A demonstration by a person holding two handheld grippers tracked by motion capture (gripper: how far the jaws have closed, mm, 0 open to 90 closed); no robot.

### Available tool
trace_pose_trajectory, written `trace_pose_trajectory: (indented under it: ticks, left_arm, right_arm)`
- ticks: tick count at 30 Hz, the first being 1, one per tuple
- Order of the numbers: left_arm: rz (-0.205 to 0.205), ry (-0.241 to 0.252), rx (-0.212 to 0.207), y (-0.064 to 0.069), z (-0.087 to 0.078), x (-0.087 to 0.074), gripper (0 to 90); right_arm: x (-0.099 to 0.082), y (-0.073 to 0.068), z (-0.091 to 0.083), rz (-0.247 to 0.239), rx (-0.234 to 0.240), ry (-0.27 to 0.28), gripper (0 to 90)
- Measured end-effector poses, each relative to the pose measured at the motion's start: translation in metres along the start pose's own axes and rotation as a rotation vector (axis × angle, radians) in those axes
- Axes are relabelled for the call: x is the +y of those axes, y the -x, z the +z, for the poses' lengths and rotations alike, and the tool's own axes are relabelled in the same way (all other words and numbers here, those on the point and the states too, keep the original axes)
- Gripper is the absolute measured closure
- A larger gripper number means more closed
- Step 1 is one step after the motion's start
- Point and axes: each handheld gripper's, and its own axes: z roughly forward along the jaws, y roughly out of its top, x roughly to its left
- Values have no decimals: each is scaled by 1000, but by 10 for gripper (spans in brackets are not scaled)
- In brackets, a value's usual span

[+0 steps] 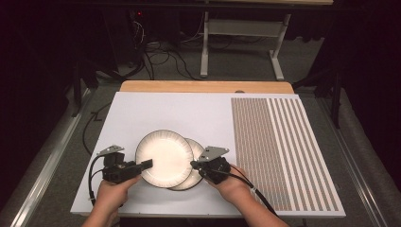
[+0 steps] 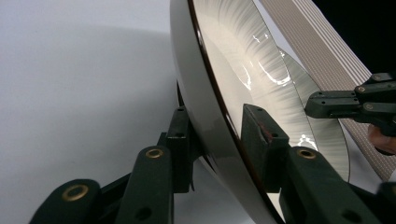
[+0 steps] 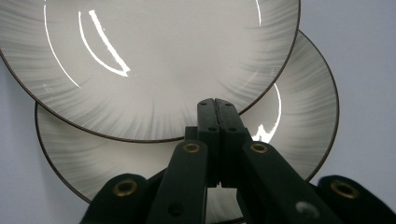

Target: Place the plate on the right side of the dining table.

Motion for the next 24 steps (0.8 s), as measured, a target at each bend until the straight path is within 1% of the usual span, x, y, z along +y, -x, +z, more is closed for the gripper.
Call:
trace_pose_trajectory:
  ticks: [3, 9, 10, 11, 12, 13, 14, 15, 17, 18, 19, 20, 21, 22, 23, 24]
  left_arm:
    - [-9, 17, -12, 0, -1, -1, 685]
    - [-5, 36, -24, -1, -2, -1, 707]
    - [-27, 61, -51, -2, -3, -2, 723]
    - [-27, 61, -51, -2, -3, -2, 733]
    - [-27, 82, -60, -2, -5, -2, 740]
    - [-27, 82, -60, -2, -5, -2, 745]
    - [-7, 93, -48, 0, -6, -2, 749]
    - [1, 97, -45, 1, -7, -1, 751]
    - [3, 106, -49, 2, -7, -2, 759]
    - [3, 114, -53, 2, -7, -2, 759]
    - [26, 123, -54, 5, -8, -2, 764]
    - [26, 123, -54, 5, -8, -2, 767]
    - [51, 132, -48, 7, -9, -1, 770]
    - [60, 137, -47, 8, -9, -1, 773]
    - [60, 137, -47, 8, -9, -1, 774]
    - [59, 141, -53, 7, -10, -2, 775]
  right_arm:
    - [0, 0, -1, 4, 1, 5, 900]
    - [0, 0, -4, -4, -4, 9, 900]
    - [0, 0, -5, -1, -3, 21, 900]
    - [0, 0, -5, -1, -3, 21, 900]
    - [0, 1, -8, -2, -5, 22, 900]
    - [0, 2, -9, 2, -4, 30, 900]
    - [-1, 2, -11, 5, -7, 29, 900]
    - [-1, 3, -12, 3, -10, 35, 900]
    - [-1, 4, -14, 8, -10, 35, 900]
    - [-1, 4, -16, 12, -13, 43, 900]
    - [-1, 5, -20, 12, -19, 45, 900]
    - [-1, 5, -20, 12, -19, 45, 900]
    - [-1, 7, -25, 23, -22, 60, 900]
    - [-2, 7, -27, 21, -26, 64, 900]
    - [-2, 7, -27, 21, -26, 64, 900]
    - [-2, 10, -33, 30, -36, 73, 900]
